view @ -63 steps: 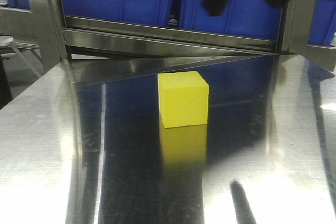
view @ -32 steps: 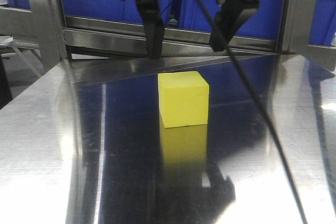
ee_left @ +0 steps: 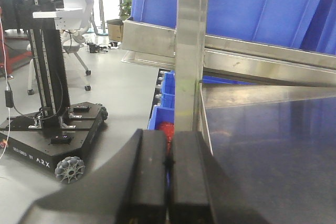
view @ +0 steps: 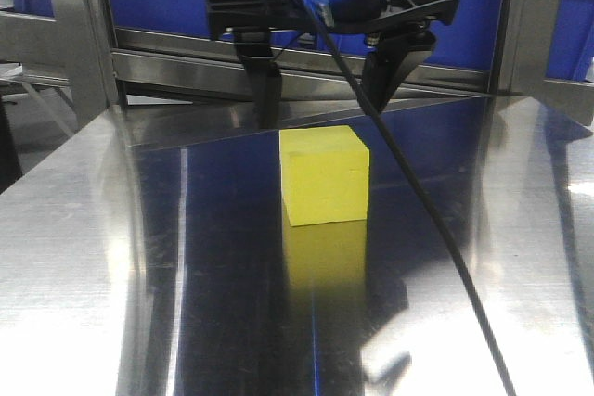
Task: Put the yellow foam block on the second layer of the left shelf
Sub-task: 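Lower the open right gripper around the yellow foam cube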
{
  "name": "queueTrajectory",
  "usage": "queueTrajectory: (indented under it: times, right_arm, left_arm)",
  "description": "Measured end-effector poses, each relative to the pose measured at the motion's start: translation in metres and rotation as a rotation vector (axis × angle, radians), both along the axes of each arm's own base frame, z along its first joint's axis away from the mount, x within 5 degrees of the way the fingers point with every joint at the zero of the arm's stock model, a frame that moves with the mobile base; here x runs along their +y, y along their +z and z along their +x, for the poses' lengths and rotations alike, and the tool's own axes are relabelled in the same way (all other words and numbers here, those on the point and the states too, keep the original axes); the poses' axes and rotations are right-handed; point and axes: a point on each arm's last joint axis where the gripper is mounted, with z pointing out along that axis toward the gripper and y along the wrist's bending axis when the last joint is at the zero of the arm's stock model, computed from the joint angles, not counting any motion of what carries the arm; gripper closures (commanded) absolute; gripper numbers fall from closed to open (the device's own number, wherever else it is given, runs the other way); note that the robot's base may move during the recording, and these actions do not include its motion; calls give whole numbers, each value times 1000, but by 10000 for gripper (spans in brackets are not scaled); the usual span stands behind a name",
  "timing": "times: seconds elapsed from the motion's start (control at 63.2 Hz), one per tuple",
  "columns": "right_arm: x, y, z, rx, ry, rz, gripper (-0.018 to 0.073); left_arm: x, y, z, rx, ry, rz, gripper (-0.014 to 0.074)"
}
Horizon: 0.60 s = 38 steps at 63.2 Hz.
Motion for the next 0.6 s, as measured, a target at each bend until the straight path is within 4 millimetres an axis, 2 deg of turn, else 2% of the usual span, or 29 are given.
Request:
queueTrajectory:
  times: [0.158,0.475,0.601]
  right_arm:
    - [0,-7,4,8,-6,-12,-69]
    - [9,-35,14,35,1,-39,-69]
    - [9,-39,16,36,-1,-39,-62]
  left_arm:
    - [0,0,0,0,0,0,460]
    - [0,0,0,0,0,0,460]
    - [0,0,0,0,0,0,460]
